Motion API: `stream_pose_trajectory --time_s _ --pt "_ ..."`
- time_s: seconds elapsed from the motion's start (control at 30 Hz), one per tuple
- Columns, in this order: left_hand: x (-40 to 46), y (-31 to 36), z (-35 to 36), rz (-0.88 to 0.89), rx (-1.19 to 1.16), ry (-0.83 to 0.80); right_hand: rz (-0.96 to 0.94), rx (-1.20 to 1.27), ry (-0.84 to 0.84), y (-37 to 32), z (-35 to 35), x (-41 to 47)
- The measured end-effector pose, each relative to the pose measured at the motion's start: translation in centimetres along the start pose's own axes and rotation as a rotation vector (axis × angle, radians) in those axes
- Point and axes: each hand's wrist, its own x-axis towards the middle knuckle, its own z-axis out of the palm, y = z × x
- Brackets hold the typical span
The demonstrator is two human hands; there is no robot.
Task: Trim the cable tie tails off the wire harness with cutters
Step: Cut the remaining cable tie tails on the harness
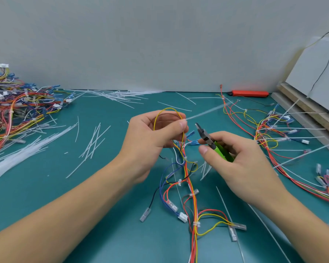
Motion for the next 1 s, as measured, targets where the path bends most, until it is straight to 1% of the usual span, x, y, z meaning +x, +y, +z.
stream_pose_trajectory --time_s 0.27,0.53,0.8,1.0 --pt "-0.7 -0.9 0.7 0.07 0.091 0.007 0.024 -0.049 -0.034 0.3 0.2 -0.1" --pt "-1.1 -1.3 1.2 0.051 0.077 -0.014 0.013 -0.076 -0.033 0.4 0.2 -0.1" --pt "-1.3 -1.3 1.2 -0.033 0.042 -0.008 0.03 -0.103 -0.058 0.3 0.1 0.1" --pt "-1.2 -1.4 1.1 -0.105 0.005 -0.04 0.047 -0.124 -0.068 0.2 -0.2 0.1"
